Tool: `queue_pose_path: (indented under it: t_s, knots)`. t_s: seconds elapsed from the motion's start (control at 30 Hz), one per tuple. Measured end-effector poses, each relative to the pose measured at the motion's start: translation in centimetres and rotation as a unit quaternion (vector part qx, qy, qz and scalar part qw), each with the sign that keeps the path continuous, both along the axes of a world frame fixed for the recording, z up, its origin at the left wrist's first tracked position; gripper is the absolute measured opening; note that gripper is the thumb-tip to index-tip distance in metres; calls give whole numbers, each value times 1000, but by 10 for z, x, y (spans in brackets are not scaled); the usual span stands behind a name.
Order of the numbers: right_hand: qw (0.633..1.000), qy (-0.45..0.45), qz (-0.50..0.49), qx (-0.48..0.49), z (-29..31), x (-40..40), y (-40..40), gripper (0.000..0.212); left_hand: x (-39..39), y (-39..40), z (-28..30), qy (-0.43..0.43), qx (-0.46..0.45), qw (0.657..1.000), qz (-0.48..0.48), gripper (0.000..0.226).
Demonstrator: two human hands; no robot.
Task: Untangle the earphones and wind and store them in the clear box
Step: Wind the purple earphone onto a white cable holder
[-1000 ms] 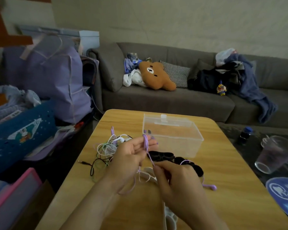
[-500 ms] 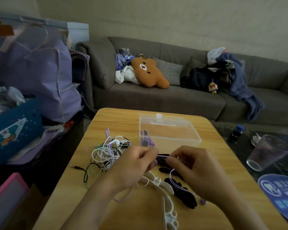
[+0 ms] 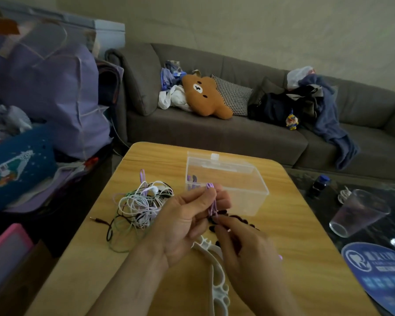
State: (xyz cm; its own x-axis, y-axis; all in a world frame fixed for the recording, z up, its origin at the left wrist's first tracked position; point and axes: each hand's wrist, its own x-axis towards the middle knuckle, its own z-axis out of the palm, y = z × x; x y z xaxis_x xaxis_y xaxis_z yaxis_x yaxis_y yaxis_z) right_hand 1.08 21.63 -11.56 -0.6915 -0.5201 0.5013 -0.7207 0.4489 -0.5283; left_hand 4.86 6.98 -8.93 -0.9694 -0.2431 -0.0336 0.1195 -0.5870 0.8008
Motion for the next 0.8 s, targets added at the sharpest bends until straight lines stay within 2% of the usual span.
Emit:
queue_pose_path:
  t_s: [0.07,0.13,0.2,0.27,0.37,0.4,0.47,0.5,0.53,0.57,0.7,0.8]
  knots:
    - [999,10,26,36,-1,0,-1,12,0,6,-1,-25,-27,999,10,26]
    - [996,10,43,74,0,1,1,24,3,12,-3,-64,-118,990,34,22]
    - [993,2,65,94,2,6,2,25,7,13,-7,-74,-225,970,63,23]
    - [993,-28,83,84,4,8,4,24,13,13,-7,-75,-299,949,62,25]
    - [995,-58,81,9,7,9,9,22,23,15,-9,-84,-358,929,43,28]
    - [995,-63,75,-3,10,9,11,21,25,15,-9,-82,-414,905,46,30]
    - [995,-77,64,-15,15,7,15,13,28,12,-13,-81,-544,834,45,41]
    - [994,-92,59,-31,17,6,17,8,29,8,-14,-93,-579,809,47,46]
    - [991,-109,55,-53,21,4,20,8,29,2,-14,-107,-578,807,55,49]
    - [988,-129,50,-75,23,2,23,9,29,-4,-13,-117,-556,820,65,52]
    - [978,-179,51,-90,27,-9,30,5,26,-20,-7,-137,-434,886,83,54]
    - [977,-187,30,-98,22,-17,36,14,29,-31,-4,-159,-304,938,47,51]
